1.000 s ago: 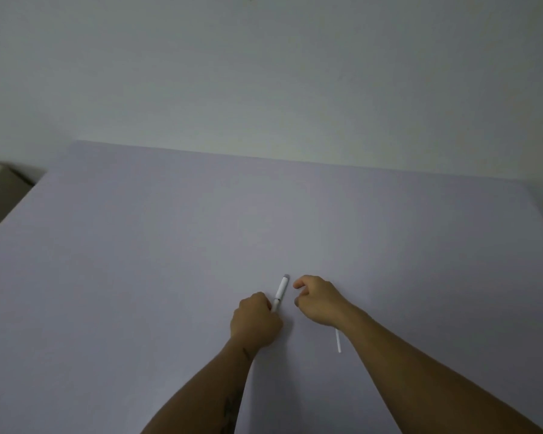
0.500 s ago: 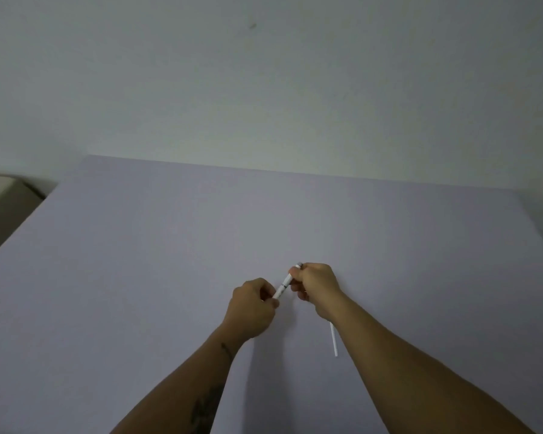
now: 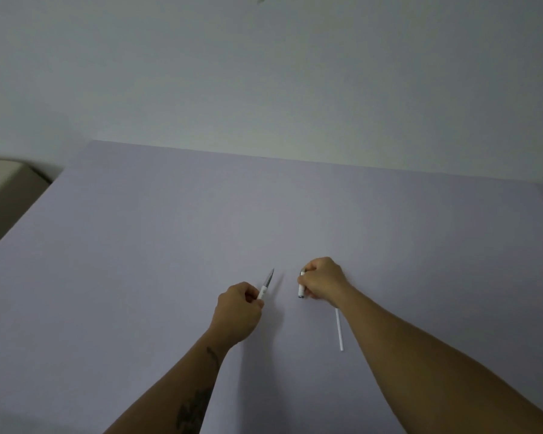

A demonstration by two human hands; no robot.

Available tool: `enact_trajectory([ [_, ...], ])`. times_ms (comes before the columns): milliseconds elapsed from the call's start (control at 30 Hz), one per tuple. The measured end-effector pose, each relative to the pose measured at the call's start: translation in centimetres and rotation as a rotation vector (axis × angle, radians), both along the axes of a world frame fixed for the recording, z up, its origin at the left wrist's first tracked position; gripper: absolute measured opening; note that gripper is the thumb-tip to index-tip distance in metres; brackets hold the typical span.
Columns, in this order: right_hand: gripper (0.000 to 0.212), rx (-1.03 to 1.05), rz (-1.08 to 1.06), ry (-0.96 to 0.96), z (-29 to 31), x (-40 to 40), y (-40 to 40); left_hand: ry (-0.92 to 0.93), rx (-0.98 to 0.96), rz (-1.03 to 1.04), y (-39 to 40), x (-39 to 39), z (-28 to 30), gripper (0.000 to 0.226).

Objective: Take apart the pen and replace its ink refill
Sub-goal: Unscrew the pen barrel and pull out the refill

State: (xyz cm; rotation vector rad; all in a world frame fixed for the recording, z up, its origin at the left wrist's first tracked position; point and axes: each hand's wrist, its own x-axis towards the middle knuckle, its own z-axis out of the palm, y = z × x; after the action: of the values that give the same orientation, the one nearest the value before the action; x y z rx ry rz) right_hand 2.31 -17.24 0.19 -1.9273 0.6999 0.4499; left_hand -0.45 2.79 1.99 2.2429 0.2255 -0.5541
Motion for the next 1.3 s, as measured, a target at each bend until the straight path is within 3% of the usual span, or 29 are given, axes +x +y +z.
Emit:
enact_trajectory([
  [100, 0.029, -0.113, 0.097, -0.003, -1.0, 0.1, 1.0, 0.010, 0.000, 0.011, 0.2, 0.0, 0.0, 0.004],
  [333, 0.022, -0.297, 0.202, -0.044, -1.6, 0.2, 1.8, 0.018, -0.017, 0.013, 0.4, -0.1, 0.1, 0.005],
  [733, 0.027, -0.328, 0.190, -0.072, -1.1, 0.3, 1.0, 0.016, -0.043, 0.006, 0.4, 0.2, 0.9, 0.006],
  [833, 0.027, -0.203, 0.102, -0.140, 0.1, 0.0, 1.2, 0.001, -0.069, 0.036, 0.2, 0.4, 1.4, 0.008],
  [1067, 0.011, 0.425, -0.145, -0.152, 3.8, -1.1, 2.7, -0.104, -0.168, 0.089, -2.3, 1.3, 3.3, 0.010],
  [1300, 0.015, 0.475, -0.233, -0.178, 5.5, -1.0, 1.9, -0.159, -0.194, 0.056, -3.6, 1.6, 4.4, 0.014],
])
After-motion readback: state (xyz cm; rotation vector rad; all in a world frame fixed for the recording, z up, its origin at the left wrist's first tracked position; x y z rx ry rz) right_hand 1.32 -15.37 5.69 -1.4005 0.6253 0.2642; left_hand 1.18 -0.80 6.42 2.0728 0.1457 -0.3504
